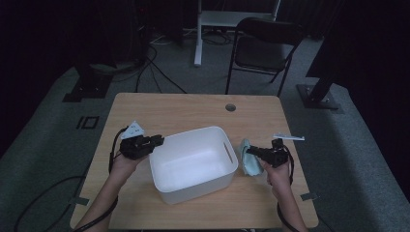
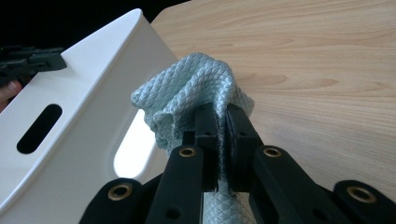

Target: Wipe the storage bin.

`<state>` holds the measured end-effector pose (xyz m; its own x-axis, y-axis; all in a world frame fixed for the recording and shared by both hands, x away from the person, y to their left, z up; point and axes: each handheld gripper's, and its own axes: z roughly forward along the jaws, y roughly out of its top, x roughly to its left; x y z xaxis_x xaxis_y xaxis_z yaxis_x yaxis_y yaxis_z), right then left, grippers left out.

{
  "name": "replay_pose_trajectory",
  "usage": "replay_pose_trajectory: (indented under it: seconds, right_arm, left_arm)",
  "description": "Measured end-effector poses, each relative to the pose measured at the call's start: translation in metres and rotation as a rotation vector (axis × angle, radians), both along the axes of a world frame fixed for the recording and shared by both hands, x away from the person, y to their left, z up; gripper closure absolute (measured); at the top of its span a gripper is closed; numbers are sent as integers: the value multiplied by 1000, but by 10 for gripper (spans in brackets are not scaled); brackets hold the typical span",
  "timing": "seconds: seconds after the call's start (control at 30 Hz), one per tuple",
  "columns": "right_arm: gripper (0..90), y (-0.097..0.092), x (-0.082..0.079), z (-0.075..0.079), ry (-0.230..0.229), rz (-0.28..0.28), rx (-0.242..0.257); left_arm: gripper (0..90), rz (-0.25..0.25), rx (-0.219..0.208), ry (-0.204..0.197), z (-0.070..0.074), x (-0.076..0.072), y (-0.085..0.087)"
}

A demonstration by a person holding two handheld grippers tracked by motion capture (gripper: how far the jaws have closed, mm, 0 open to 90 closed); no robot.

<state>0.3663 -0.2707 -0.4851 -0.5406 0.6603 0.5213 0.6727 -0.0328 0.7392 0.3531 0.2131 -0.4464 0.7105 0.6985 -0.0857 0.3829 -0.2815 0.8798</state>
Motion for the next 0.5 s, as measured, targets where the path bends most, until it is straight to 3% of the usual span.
replay_pose_trajectory:
  seconds: [0.33, 0.5]
  right_arm:
    - [855, 0, 0, 0, -3, -6, 0]
    - [854, 0, 0, 0, -2, -4, 7]
  left_arm:
    - [843, 49, -10, -3, -2, -19, -3]
    - [832, 22, -41, -12, -4, -21, -2]
